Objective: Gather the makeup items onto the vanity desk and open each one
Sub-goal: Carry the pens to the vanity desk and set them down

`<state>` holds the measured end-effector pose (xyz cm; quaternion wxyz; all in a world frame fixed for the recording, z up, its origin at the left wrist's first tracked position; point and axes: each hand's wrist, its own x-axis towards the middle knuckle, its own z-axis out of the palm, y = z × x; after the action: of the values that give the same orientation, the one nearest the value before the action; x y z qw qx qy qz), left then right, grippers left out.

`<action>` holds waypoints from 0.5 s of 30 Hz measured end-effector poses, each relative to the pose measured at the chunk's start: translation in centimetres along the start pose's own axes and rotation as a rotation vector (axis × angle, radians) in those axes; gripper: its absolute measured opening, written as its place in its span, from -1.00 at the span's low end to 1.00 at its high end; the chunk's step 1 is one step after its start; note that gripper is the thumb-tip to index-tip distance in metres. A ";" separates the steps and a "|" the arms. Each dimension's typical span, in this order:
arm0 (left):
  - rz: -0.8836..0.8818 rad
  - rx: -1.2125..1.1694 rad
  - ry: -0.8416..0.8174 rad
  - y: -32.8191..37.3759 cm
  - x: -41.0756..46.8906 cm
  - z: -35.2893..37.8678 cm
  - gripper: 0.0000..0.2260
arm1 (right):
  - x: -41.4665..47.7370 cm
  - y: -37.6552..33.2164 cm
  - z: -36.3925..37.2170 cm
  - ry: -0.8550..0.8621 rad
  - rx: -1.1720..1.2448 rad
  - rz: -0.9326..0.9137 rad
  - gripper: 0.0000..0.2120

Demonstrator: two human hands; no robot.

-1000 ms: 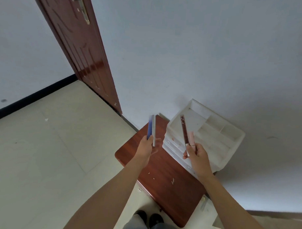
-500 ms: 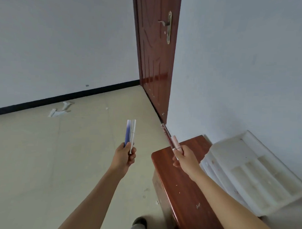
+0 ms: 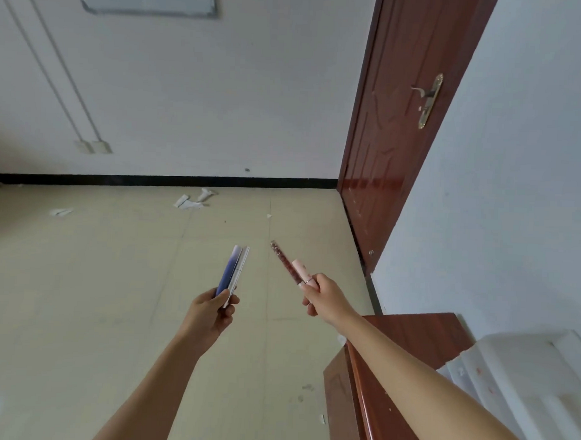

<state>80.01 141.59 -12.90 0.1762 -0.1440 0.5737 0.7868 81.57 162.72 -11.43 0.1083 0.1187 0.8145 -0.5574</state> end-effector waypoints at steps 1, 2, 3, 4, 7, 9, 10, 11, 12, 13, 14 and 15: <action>0.003 0.010 0.008 0.3 -0.3 -0.9 -0.84 | -0.1 -0.5 0.6 -0.013 -0.009 -0.004 -0.88; 0.002 0.018 0.015 0.4 -0.6 -1.6 -0.84 | -0.3 -0.8 1.1 -0.024 -0.020 -0.007 -0.89; -0.002 0.021 0.019 0.5 -0.8 -2.3 -0.84 | -0.5 -1.0 1.6 -0.031 -0.032 -0.008 -0.89; -0.007 0.020 0.018 0.6 -0.9 -2.9 -0.84 | -0.7 -1.2 2.0 -0.032 -0.038 -0.007 -0.88; -0.026 0.013 0.001 0.8 -0.8 -4.0 -0.84 | -0.9 -1.5 2.8 0.000 -0.024 0.008 -0.86; -0.034 0.007 -0.014 0.8 -0.2 -4.0 -0.84 | -0.8 -1.5 2.9 0.030 -0.019 0.017 -0.85; -0.042 -0.009 -0.020 0.8 0.0 -3.8 -0.85 | -0.6 -1.5 2.8 0.042 -0.021 0.025 -0.85; -0.052 -0.028 -0.024 0.8 0.3 -3.5 -0.86 | -0.4 -1.4 2.6 0.052 -0.020 0.033 -0.85; -0.062 -0.045 -0.027 0.8 0.7 -3.1 -0.87 | -0.2 -1.3 2.3 0.061 -0.016 0.042 -0.84; -0.072 -0.055 -0.030 0.8 1.1 -2.7 -0.87 | 0.2 -1.2 2.0 0.070 -0.008 0.050 -0.85; -0.079 -0.059 -0.031 1.0 1.7 -2.2 -0.87 | 0.6 -1.2 1.6 0.079 -0.001 0.056 -0.85; -0.082 -0.061 -0.032 1.2 2.4 -1.8 -0.86 | 1.3 -1.2 1.1 0.087 0.000 0.060 -0.86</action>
<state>77.39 139.83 -13.45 0.2131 -0.1603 0.5401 0.7982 80.02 161.38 -11.11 0.0893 0.1672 0.8145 -0.5484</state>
